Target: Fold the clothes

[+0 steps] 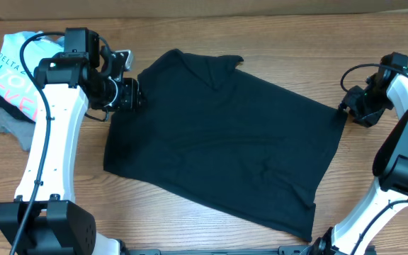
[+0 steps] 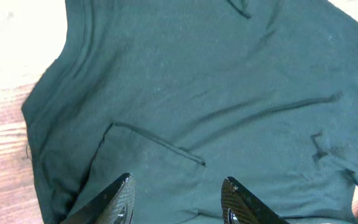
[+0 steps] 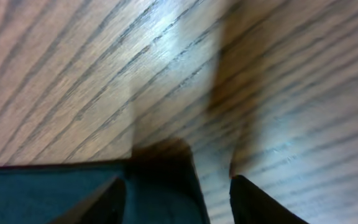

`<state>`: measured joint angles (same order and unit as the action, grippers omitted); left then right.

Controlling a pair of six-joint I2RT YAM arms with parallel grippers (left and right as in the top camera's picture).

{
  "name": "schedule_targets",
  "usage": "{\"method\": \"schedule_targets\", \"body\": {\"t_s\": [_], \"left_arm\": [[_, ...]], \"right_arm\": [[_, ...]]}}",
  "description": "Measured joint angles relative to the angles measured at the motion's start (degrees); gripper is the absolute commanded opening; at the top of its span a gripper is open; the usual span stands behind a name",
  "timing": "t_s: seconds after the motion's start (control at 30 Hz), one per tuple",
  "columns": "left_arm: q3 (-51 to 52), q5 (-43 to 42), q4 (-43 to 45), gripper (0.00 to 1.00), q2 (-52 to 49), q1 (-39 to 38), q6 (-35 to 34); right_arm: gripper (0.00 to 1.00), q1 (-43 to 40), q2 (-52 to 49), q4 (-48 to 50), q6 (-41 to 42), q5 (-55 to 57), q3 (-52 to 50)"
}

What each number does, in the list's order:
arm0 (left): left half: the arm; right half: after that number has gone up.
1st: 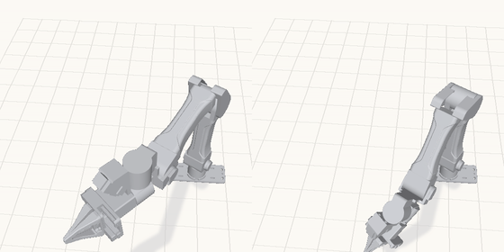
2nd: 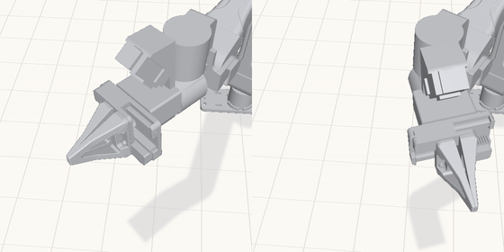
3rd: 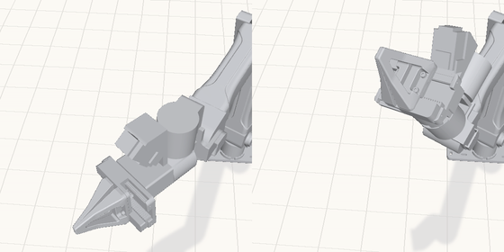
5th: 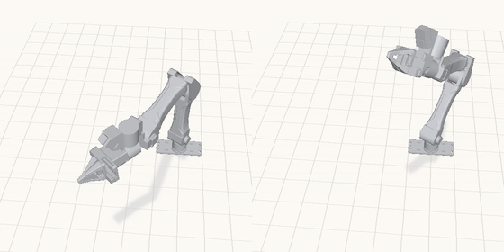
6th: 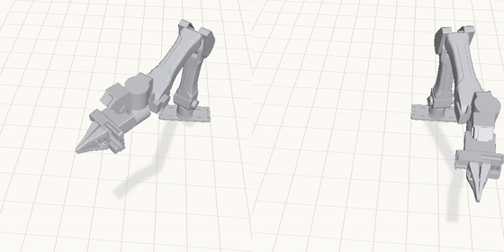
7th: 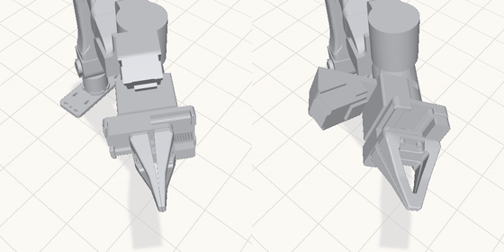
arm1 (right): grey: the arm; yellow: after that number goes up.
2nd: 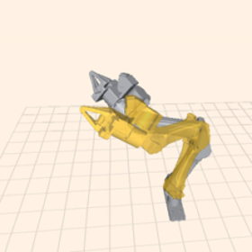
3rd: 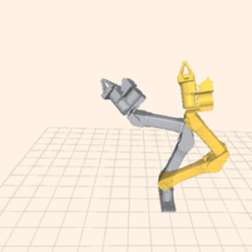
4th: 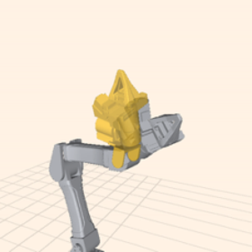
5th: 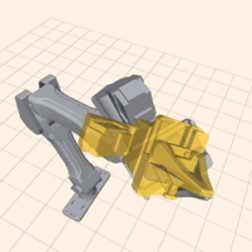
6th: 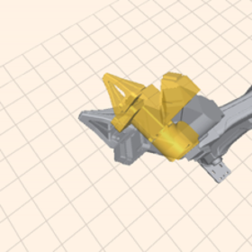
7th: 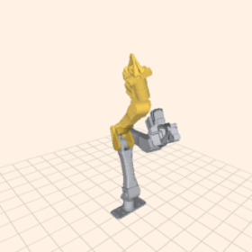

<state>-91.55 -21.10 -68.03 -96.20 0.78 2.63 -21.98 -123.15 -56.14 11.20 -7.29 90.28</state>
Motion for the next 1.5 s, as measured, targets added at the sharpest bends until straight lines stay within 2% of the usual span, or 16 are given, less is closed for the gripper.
{"method": "schedule_targets", "body": {"t_s": [0.13, 0.27, 0.4, 0.63, 0.83, 0.87, 0.9, 0.93, 0.97, 1.0, 1.07, 1.13, 1.17, 1.2, 1.5], "left_arm": [[0.0, 0.0, 0.6, 0.48, 0.0, 0.0, 0.5], [0.0, 0.0, 0.6, 0.46, 0.0, 0.0, 0.6], [0.0, 0.0, 0.6, 0.46, 0.0, 0.0, 0.6], [0.0, 0.0, 0.7, 0.47, 0.0, 0.0, 0.6], [0.0, 0.0, 1.0, 0.47, 0.0, 0.0, 0.6], [0.0, 0.0, 1.0, 0.48, 0.0, 0.0, 0.6], [0.0, 0.0, 1.0, 0.49, 0.0, 0.0, 0.6], [0.0, 0.0, 1.0, 0.5, 0.0, 0.0, 0.6], [0.0, 0.0, 1.0, 0.5, 0.0, 0.0, 0.6], [0.0, 0.0, 1.0, 0.51, 0.0, 0.0, 0.6], [0.0, 0.0, 1.1, 0.53, 0.0, 0.0, 0.6], [0.0, 0.0, 1.2, 0.64, 0.0, 0.0, 0.7], [0.0, 0.0, 1.2, 0.93, 0.0, 0.0, 0.9], [0.0, -0.1, 1.2, 1.0, 0.0, 0.0, 1.0], [0.0, -1.2, 0.5, 0.98, 0.0, -0.4, 0.7]], "right_arm": [[0.51, 0.2, -0.5, -0.1, -0.4, -0.7, 0.0], [0.36, 0.5, -0.5, 0.6, -0.8, -1.3, -0.4], [0.04, 0.6, 0.0, 3.2, -1.0, -2.0, -2.0], [0.04, 0.7, 0.0, 7.5, 0.7, -3.7, -2.3], [0.04, 0.7, -1.4, 15.2, 1.9, -5.6, 5.4], [0.06, 0.6, -1.4, 16.2, 2.0, -5.8, 7.2], [0.24, 0.6, -1.4, 16.7, 2.2, -5.9, 9.0], [0.47, 0.6, -1.4, 17.3, 2.4, -6.0, 11.0], [0.61, 0.6, -1.4, 17.6, 2.4, -6.0, 12.3], [0.66, 0.6, -1.4, 17.6, 2.3, -6.1, 13.6], [0.7, 0.6, -1.4, 16.2, 2.3, -6.0, 15.7], [0.71, 0.5, -1.4, 12.8, 2.3, -6.0, 17.4], [0.71, 0.5, -1.4, 10.8, 2.3, -6.1, 18.3], [0.71, 0.3, -1.4, 9.1, 2.3, -6.1, 18.9], [0.68, -0.5, 4.0, -4.0, 2.3, -8.0, 21.8]]}}
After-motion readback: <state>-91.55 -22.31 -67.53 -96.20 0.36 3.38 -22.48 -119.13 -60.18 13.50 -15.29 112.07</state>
